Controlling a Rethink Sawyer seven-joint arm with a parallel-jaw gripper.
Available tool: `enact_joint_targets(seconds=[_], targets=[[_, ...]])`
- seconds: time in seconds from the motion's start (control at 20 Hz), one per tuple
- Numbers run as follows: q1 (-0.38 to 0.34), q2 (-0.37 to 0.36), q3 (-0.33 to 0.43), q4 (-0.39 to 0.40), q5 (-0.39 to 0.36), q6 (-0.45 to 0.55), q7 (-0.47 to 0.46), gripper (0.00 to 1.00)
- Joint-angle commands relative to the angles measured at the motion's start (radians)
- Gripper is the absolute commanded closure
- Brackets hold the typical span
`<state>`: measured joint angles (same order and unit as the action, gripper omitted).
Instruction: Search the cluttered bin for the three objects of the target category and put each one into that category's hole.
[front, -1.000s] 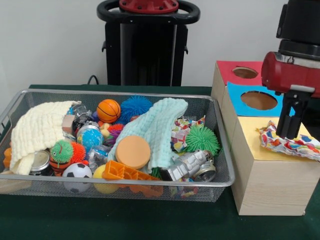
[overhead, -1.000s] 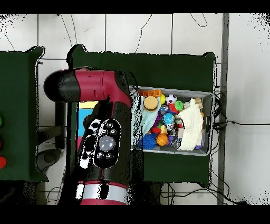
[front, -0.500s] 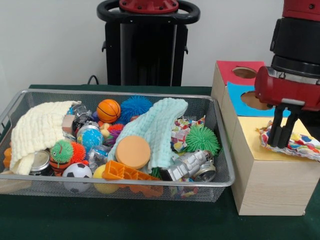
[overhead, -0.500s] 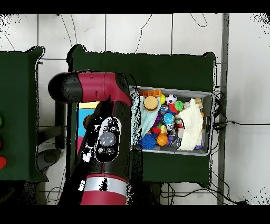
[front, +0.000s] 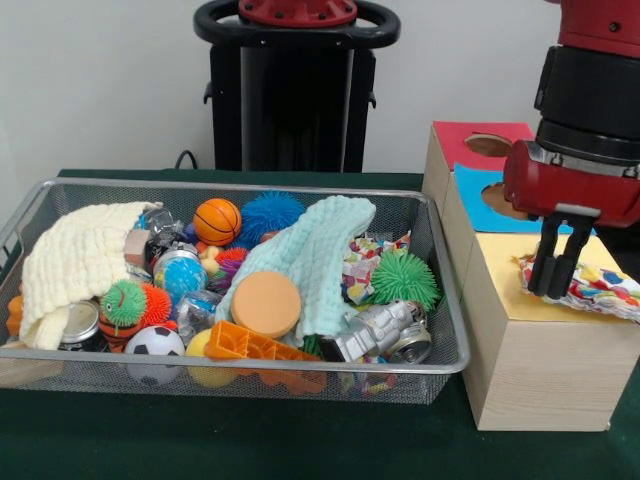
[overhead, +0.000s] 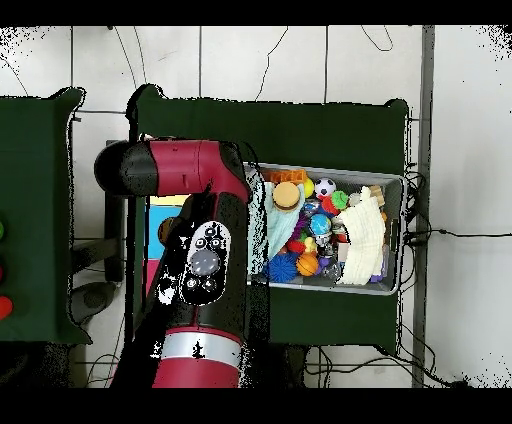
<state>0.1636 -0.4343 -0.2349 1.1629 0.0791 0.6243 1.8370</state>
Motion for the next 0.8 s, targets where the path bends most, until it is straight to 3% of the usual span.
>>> enact_joint_targets(seconds=[0.05, 0.8], targets=[[-0.020, 0.004, 0.110, 0.147, 0.008, 0.115, 0.075, 1.00], [-0.036, -0.003, 0.186, 0.196, 0.026, 0.077, 0.059, 1.00]])
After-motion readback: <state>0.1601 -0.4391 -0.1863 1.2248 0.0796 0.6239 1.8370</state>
